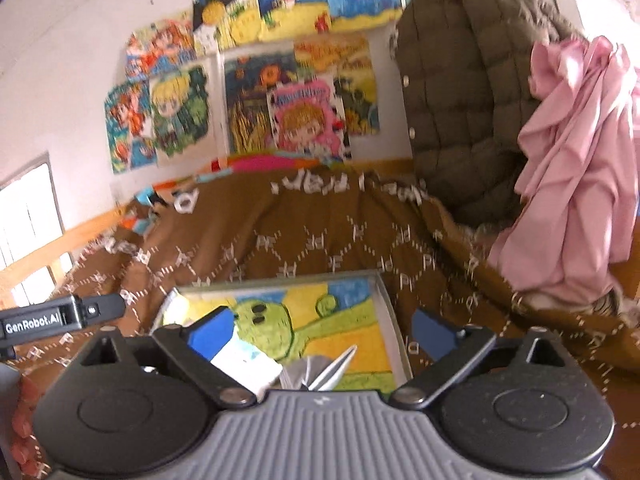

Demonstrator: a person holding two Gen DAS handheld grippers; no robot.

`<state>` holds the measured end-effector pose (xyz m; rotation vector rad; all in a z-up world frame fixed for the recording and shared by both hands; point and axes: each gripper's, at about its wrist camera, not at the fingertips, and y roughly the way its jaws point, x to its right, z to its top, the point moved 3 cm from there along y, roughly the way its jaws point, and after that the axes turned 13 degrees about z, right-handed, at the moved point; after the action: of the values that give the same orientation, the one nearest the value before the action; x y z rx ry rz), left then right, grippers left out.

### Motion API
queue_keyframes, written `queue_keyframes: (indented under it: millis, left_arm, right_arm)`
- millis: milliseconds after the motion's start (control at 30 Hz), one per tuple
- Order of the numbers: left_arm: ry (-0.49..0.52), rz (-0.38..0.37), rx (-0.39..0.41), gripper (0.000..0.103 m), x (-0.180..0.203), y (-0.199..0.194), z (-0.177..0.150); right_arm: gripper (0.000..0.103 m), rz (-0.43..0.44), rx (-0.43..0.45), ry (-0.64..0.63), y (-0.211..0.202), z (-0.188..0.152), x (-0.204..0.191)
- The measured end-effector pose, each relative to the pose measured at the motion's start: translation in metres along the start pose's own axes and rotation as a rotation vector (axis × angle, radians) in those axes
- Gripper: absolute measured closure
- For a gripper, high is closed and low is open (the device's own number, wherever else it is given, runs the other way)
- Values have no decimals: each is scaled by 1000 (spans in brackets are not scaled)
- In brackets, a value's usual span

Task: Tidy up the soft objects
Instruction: 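Open both grippers over the tray and lift them away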

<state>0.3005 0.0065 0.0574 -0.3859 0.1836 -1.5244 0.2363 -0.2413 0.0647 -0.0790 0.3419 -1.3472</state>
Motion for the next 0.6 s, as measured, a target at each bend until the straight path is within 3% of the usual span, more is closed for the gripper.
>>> queue_keyframes:
  millis: [400,600]
  left_arm:
    - [-23,-55,189,1,-16,-89,-5]
    - [-46,-60,203,1,-30,-124,-18]
  right_arm:
    - [0,18,190,-100,-71,8,-35]
    - [0,11,250,-131,-106,-1,-54]
